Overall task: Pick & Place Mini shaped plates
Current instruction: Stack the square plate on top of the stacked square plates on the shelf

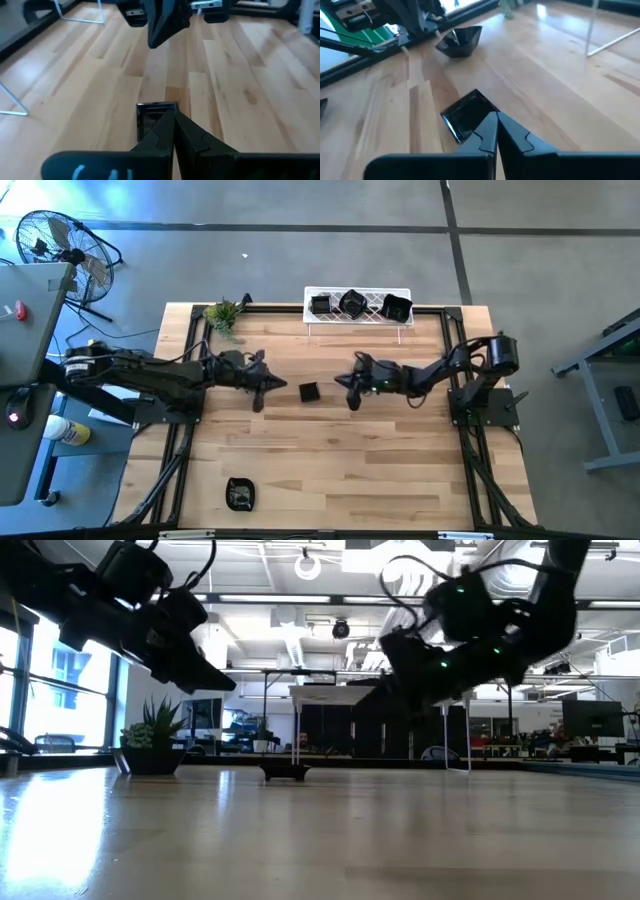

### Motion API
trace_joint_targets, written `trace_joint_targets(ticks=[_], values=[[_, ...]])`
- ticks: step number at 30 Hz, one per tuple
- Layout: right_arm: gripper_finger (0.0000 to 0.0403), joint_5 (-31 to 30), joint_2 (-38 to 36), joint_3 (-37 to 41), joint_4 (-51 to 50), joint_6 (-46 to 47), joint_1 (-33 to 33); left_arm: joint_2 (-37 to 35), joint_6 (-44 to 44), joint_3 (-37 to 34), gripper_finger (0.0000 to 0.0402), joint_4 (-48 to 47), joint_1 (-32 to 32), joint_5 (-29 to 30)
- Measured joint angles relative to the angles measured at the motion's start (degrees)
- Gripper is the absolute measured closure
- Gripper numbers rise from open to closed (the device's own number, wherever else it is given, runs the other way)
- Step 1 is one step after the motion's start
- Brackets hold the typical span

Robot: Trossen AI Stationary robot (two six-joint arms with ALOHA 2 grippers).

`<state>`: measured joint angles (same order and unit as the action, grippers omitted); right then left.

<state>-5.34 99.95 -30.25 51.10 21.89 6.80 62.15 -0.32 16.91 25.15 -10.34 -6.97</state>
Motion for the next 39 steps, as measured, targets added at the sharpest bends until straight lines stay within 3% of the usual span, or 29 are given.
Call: trace_joint_targets(ticks=[5, 11, 20, 26, 31, 39], values=[[0.0401, -0.03, 0.03, 5.9, 12.52, -4.74, -0.13, 0.0, -1.57, 1.3, 0.0401, -2.42, 5.31, 9.86], [0.04, 1.15, 0.01, 10.44, 21.06, -10.42, -0.19, 4.88, -5.92, 7.39, 0.0401, -9.64, 8.6, 16.05], [0.0401, 1.1, 0.01, 13.99, 24.77, -11.89, -0.06, 19.74, -7.51, 21.36, 0.0397, -17.78, 9.31, 15.08], [0.0398, 1.32, 0.01, 15.78, 27.63, -13.54, -0.05, 27.01, -7.72, 29.92, 0.0345, -26.62, 9.39, 12.8], [0.0401, 1.72, 0.01, 16.86, 30.26, -14.89, 0.4, 31.62, -7.59, 33.3, 0.0303, -29.75, 10.96, 12.91], [0.0399, 1.46, 0.01, 17.34, 30.44, -14.9, 0.44, 36.56, -7.52, 35.46, 0.0296, -29.39, 14.26, 20.08]])
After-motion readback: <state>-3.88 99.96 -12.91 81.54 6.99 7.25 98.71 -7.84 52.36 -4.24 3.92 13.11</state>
